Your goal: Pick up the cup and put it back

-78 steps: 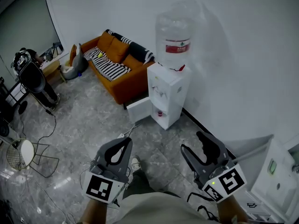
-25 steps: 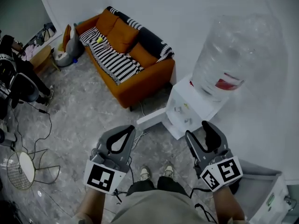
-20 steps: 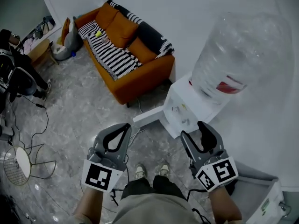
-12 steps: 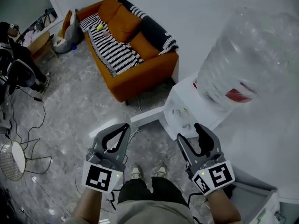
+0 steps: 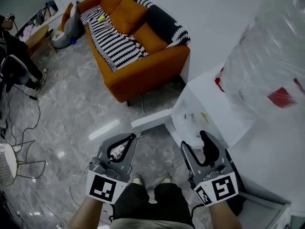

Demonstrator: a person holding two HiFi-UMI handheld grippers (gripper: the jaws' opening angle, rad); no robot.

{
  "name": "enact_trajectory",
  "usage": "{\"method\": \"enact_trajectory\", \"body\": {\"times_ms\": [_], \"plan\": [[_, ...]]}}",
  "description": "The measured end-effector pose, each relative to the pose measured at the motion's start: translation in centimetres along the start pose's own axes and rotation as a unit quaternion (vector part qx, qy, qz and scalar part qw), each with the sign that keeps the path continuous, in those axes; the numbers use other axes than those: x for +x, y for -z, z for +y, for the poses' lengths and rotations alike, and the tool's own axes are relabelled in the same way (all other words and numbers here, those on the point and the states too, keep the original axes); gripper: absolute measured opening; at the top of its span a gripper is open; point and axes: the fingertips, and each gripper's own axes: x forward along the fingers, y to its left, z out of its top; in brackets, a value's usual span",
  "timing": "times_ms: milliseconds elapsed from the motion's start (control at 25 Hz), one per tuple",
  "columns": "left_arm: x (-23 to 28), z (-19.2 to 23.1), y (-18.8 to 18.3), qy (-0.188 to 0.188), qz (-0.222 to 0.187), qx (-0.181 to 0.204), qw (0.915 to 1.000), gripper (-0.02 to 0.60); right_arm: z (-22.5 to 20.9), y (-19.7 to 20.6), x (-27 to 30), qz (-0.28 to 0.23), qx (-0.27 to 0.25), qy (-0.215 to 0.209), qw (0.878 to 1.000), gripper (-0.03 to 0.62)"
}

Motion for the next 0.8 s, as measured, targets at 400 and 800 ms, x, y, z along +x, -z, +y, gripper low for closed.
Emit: {"method": "enact_trajectory", "body": {"times_ms": [400,800], "plan": [[4.3,-2.9,15.1,0.020,-0.016,0.024,0.9994,0.002,-0.6,15.9,3.9,0.005,-0.004,-0.005,1.000,0.254],[9.0,-6.6,30.0,0.027,-0.040,0.044,0.9979,0.002,-2.8,32.3,7.9,-0.008,-0.018,-0.009,1.000,0.253]]}}
